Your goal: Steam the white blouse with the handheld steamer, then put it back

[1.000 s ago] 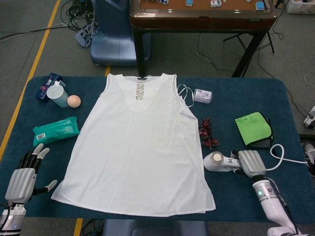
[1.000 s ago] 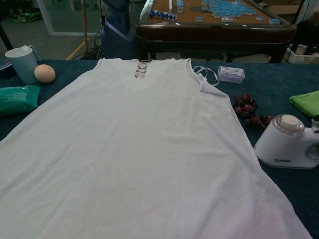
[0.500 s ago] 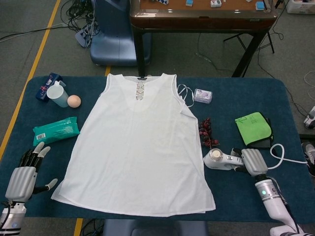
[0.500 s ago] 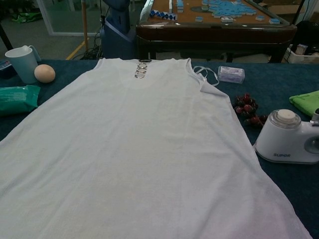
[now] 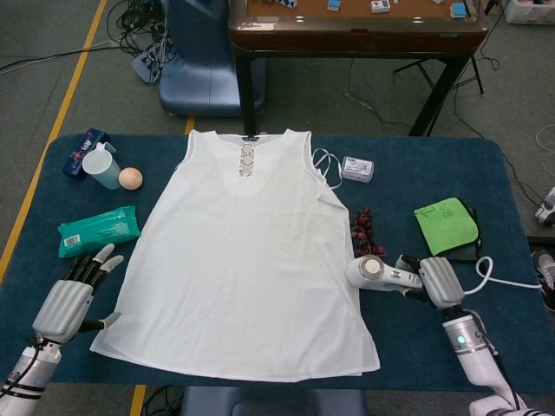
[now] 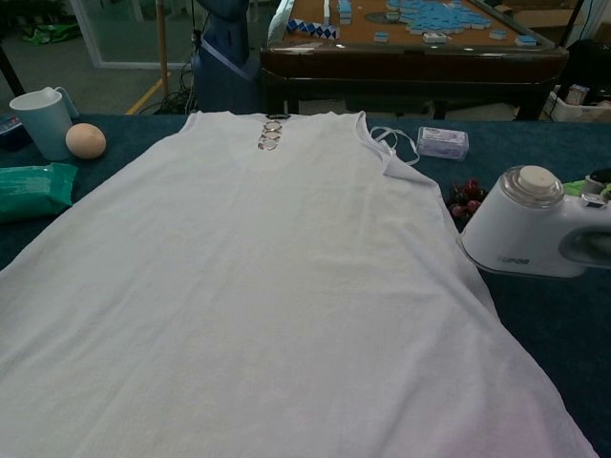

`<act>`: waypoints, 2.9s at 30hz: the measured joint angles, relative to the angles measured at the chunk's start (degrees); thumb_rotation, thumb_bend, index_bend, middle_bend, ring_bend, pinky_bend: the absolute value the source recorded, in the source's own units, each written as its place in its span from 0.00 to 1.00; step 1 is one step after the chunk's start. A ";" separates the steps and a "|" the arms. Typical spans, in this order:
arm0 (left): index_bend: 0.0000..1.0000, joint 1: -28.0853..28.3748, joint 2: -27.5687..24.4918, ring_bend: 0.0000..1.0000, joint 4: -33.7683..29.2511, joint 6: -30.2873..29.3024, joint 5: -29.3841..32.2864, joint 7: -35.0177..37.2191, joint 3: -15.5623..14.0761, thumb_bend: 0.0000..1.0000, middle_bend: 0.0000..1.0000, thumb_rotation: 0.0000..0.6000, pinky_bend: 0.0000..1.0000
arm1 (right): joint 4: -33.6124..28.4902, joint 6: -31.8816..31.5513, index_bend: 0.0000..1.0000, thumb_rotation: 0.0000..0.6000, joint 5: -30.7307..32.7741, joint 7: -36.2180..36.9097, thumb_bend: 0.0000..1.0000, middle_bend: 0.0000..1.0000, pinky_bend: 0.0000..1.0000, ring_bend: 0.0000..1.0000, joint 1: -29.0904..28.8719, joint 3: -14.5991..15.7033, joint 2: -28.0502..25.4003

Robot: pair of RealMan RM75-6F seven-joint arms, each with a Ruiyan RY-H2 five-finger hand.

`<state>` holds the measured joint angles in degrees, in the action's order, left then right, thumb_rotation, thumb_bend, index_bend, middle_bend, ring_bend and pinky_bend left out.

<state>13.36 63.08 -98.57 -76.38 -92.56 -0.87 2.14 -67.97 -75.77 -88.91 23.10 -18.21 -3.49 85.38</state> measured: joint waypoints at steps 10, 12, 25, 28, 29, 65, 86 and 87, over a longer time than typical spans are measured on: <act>0.13 8.41 -2.33 0.07 -1.54 10.82 -4.84 2.24 -1.12 0.14 0.04 1.00 0.00 | -9.26 5.78 0.81 1.00 1.79 -4.21 0.50 0.82 0.79 0.82 -5.06 -3.10 -2.24; 0.13 10.16 -2.25 0.07 -1.56 13.26 -5.47 2.46 -1.44 0.14 0.04 1.00 0.00 | -10.69 7.29 0.81 1.00 2.60 -5.51 0.50 0.82 0.79 0.82 -6.22 -3.84 -2.34; 0.08 19.78 1.65 0.01 -1.79 28.62 -5.40 -1.50 -3.34 0.14 0.01 0.60 0.00 | -12.98 18.34 0.81 1.00 8.96 -12.36 0.50 0.82 0.79 0.82 -15.41 -8.24 1.84; 0.06 21.33 3.29 0.01 -1.26 31.20 -3.56 -2.52 -3.48 0.14 0.00 0.47 0.00 | -12.33 19.90 0.81 1.00 9.37 -13.10 0.50 0.82 0.79 0.82 -17.24 -8.59 3.45; 0.05 21.78 3.95 0.00 -0.97 31.87 -2.85 -3.16 -3.49 0.14 0.00 0.43 0.00 | -12.15 20.34 0.81 1.00 9.46 -13.32 0.50 0.82 0.79 0.82 -17.76 -8.66 3.87; 0.06 25.44 13.46 0.00 3.67 34.27 7.47 -14.74 -5.88 0.13 0.00 0.09 0.00 | 0.80 22.75 0.81 1.00 7.67 -15.56 0.50 0.82 0.79 0.82 -24.76 -5.74 16.27; 0.06 25.58 13.46 0.00 3.90 32.97 7.82 -14.65 -7.45 0.13 0.00 0.09 0.00 | -6.61 21.98 0.82 1.00 2.52 -14.42 0.50 0.82 0.79 0.82 -23.93 0.28 13.64; 0.06 25.58 13.46 0.00 3.87 32.94 7.86 -14.67 -7.50 0.13 0.00 0.09 0.00 | -6.96 21.75 0.82 1.00 2.21 -14.48 0.50 0.82 0.79 0.82 -23.86 0.46 13.38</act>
<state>38.94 76.54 -94.70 -43.44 -84.70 -15.54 -5.36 -74.93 -54.02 -86.70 8.63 -42.07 -3.03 98.76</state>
